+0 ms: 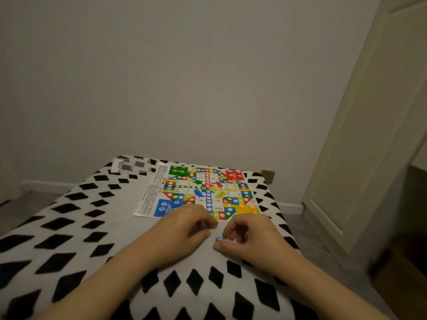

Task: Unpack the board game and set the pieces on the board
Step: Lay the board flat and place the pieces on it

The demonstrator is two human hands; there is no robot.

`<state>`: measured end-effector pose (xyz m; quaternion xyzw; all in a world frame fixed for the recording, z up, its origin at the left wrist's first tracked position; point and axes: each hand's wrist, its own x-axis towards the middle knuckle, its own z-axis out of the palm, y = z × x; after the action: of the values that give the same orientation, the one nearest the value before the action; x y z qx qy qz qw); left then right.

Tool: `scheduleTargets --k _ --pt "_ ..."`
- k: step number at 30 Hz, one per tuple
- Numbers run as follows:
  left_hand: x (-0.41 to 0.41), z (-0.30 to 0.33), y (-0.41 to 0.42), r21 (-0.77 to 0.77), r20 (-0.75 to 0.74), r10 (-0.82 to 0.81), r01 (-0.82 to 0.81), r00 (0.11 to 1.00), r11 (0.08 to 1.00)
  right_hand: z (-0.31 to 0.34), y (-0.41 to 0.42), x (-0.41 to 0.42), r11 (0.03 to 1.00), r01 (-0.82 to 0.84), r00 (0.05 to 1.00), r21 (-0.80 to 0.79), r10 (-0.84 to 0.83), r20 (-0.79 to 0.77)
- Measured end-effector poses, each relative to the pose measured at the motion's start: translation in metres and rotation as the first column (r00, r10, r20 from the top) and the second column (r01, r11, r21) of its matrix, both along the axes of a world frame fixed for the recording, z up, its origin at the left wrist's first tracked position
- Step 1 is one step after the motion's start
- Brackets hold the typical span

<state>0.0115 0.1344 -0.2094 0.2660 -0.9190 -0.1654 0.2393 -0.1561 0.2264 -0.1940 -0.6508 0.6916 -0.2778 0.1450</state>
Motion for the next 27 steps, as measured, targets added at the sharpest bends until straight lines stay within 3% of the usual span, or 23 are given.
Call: scheduleTargets --k 6,15,21,27 --pt "-0.002 0.002 0.007 0.034 0.011 -0.051 0.05 0.999 0.998 -0.004 0.009 0.001 0.999 -0.001 1.0 -0.052 0.0 -0.017" --pt "-0.006 0.001 0.008 0.04 -0.035 -0.056 0.058 0.998 0.998 0.0 0.007 -0.01 0.997 0.019 0.997 -0.075 -0.014 0.076" --pt "0.022 0.014 -0.015 0.08 -0.116 0.157 -0.149 0.981 0.986 0.006 -0.011 0.0 0.996 0.01 0.993 -0.091 0.001 0.122" --pt "0.056 0.016 -0.058 0.137 -0.085 0.409 -0.396 0.908 0.908 0.006 -0.04 0.019 0.995 -0.022 0.99 -0.099 0.036 0.136"
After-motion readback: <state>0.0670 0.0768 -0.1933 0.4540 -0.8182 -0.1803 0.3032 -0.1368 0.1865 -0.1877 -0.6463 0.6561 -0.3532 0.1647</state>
